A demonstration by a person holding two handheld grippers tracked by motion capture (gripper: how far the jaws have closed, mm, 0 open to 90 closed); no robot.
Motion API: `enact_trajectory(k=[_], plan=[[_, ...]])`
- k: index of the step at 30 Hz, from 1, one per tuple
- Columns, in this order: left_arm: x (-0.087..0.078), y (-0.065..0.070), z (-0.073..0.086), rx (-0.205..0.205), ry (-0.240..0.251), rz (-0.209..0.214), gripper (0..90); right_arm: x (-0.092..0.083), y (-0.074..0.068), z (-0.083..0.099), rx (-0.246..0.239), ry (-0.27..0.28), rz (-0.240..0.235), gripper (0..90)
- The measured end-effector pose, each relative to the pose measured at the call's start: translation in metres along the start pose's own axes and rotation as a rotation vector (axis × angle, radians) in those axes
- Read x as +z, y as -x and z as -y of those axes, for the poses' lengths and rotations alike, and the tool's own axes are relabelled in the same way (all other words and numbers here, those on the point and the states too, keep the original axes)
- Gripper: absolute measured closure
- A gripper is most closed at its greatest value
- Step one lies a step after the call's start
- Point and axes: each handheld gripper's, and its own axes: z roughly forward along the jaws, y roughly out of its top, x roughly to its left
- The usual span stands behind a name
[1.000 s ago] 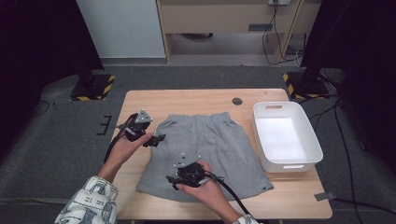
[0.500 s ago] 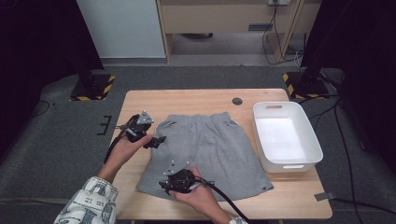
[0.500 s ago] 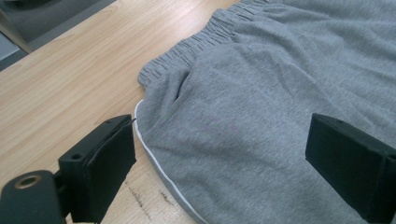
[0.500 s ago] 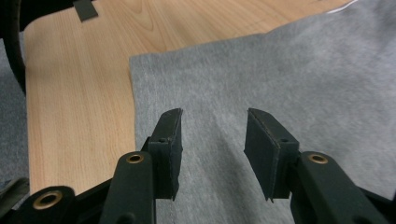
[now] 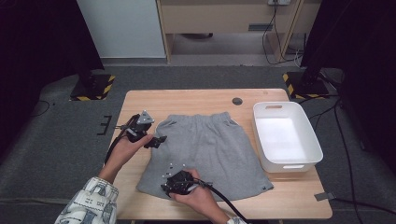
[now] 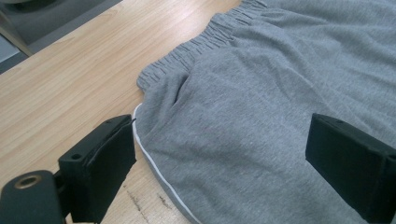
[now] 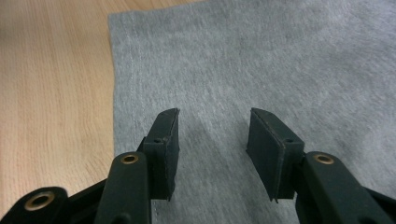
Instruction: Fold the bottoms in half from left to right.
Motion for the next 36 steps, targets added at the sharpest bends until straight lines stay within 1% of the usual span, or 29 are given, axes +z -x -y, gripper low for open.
enact_trajectory(k=[1,3,12,19,20,21,24,25,29,31,34,36], plan=[[0.000,0.000,0.000,0.000,0.000,-0.001,7.7,0.000,0.000,0.000,-0.008,0.001,0.005,53.1],[0.000,0.000,0.000,0.000,0.002,-0.002,7.7,0.000,-0.001,0.001,-0.006,0.002,0.009,53.1],[0.000,0.000,0.003,-0.005,0.003,0.000,7.7,-0.008,0.004,0.009,-0.022,0.004,-0.006,53.4],[-0.003,0.002,0.000,0.005,0.010,-0.002,7.7,-0.014,0.006,0.012,-0.019,-0.015,-0.010,52.7],[-0.003,0.002,-0.001,0.005,0.013,-0.003,7.8,-0.015,0.005,0.011,-0.016,-0.015,-0.005,51.3],[-0.004,0.002,-0.002,0.004,0.014,-0.002,7.7,-0.015,0.004,0.009,-0.013,-0.002,-0.002,51.1],[-0.004,0.001,-0.003,0.000,0.021,-0.007,7.8,-0.016,-0.001,-0.002,-0.014,0.048,-0.020,52.3],[-0.004,0.001,-0.004,0.000,0.019,-0.008,7.8,-0.015,-0.004,-0.005,-0.016,0.052,-0.023,53.1],[-0.005,0.000,-0.004,0.000,0.021,-0.010,7.8,-0.006,-0.018,-0.021,-0.058,0.059,-0.043,57.9],[-0.006,-0.001,-0.003,-0.003,0.022,-0.012,7.8,-0.001,-0.023,-0.026,-0.064,0.057,-0.058,59.9],[-0.006,-0.003,-0.002,-0.007,0.020,-0.013,7.8,0.007,-0.029,-0.032,-0.065,0.059,-0.068,57.1],[-0.007,-0.005,0.000,-0.011,0.020,-0.015,7.8,0.011,-0.032,-0.035,-0.043,0.063,-0.069,50.9]])
